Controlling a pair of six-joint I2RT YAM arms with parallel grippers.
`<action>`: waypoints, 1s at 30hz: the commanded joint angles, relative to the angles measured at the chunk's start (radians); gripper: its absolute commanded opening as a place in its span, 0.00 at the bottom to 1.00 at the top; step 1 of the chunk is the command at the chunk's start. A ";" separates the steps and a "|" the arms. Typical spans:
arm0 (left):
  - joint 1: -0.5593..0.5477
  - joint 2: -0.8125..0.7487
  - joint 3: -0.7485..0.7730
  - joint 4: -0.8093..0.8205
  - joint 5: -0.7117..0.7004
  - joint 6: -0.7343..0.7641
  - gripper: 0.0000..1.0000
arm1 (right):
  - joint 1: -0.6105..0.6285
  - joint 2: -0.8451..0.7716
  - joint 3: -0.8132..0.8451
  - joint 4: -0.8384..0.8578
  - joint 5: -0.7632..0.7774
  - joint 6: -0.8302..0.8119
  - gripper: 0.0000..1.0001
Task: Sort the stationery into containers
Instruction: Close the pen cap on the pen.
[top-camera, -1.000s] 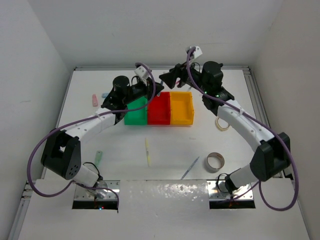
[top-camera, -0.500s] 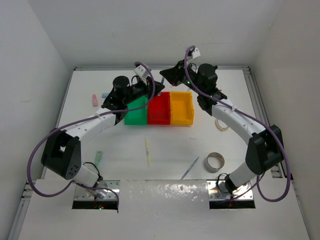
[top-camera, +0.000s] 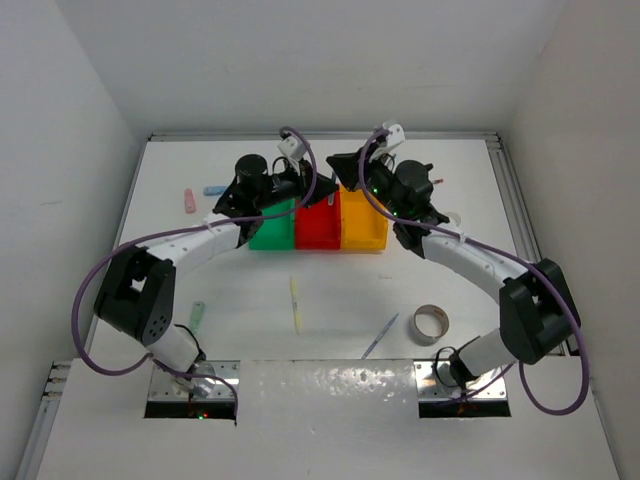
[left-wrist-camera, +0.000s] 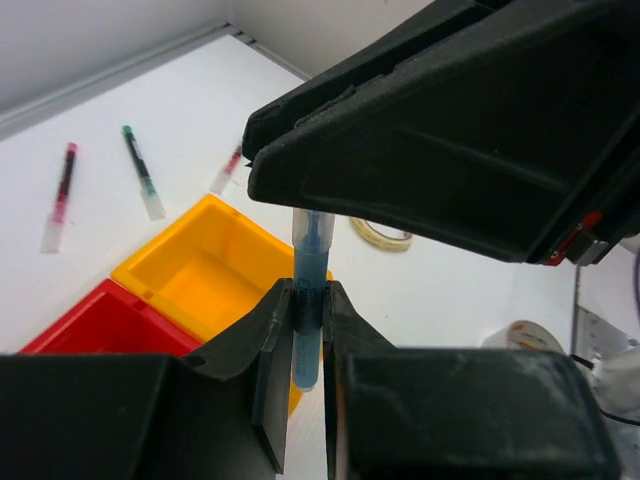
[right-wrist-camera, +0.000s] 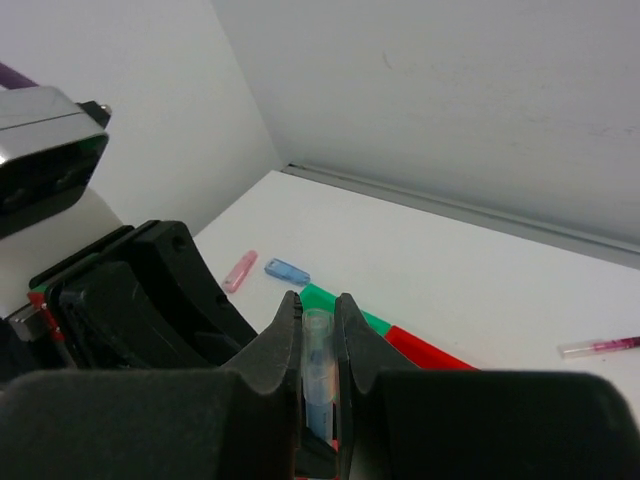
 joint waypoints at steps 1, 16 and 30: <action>0.030 -0.024 0.125 0.300 -0.017 -0.103 0.00 | 0.070 0.004 -0.126 -0.124 -0.082 -0.009 0.00; 0.043 -0.052 0.111 0.315 0.014 -0.109 0.00 | 0.123 0.012 -0.252 -0.085 0.007 -0.006 0.00; 0.032 -0.081 0.043 0.193 0.054 -0.052 0.00 | 0.072 0.012 -0.067 -0.213 -0.093 -0.057 0.27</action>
